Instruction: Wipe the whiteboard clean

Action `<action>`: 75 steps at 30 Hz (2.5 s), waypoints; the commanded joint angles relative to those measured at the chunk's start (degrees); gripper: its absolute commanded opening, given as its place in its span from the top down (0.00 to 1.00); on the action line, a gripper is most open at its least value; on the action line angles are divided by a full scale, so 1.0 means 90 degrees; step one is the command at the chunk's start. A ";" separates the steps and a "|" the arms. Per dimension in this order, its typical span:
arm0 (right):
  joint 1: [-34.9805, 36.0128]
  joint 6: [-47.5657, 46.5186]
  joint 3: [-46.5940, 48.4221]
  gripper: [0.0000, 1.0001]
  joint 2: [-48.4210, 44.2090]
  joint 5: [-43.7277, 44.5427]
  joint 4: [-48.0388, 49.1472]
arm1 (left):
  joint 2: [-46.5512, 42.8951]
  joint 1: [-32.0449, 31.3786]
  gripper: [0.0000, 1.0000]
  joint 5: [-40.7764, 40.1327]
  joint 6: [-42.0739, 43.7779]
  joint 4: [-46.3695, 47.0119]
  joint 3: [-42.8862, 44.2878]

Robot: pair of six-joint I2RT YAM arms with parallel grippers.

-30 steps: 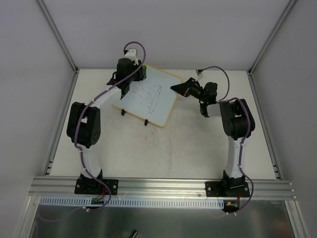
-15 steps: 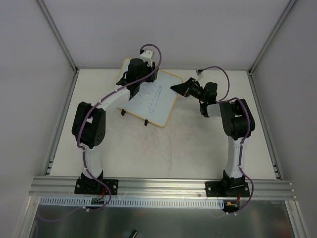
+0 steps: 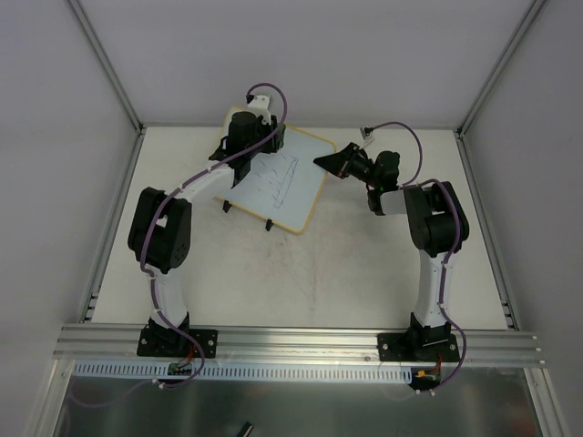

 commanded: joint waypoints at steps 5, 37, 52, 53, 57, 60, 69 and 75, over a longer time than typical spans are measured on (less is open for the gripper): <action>-0.0044 -0.0635 0.0037 1.00 -0.0252 -0.0252 0.0951 | -0.0331 0.0936 1.00 0.0186 -0.0810 0.0138 -0.0999; -0.0103 -0.0469 0.0008 1.00 -0.0232 -0.0242 0.1147 | -0.0653 0.2529 1.00 0.0597 -0.2178 0.0432 -0.2622; -0.0103 -0.0440 0.0018 1.00 -0.0193 -0.0252 0.1176 | -0.0566 0.2119 1.00 0.0910 -0.1837 0.0442 -0.1890; -0.0113 -0.0440 0.0018 1.00 -0.0203 -0.0252 0.1176 | -0.0546 0.2061 1.00 0.0891 -0.1827 0.0441 -0.1783; -0.0113 -0.0430 0.0037 1.00 -0.0193 -0.0252 0.1186 | -0.0400 0.1652 1.00 0.0823 -0.1759 0.0334 -0.1480; -0.0103 -0.0420 0.0037 1.00 -0.0193 -0.0271 0.1195 | -0.0224 0.1349 1.00 0.0725 -0.1710 0.0285 -0.1285; -0.0083 -0.0430 0.0037 1.00 -0.0183 -0.0261 0.1195 | 0.0117 0.0518 1.00 0.0705 -0.1349 0.0119 -0.0670; -0.0093 -0.0420 0.0047 1.00 -0.0173 -0.0252 0.1205 | 0.0294 -0.0067 1.00 0.0392 -0.0685 -0.0232 -0.0172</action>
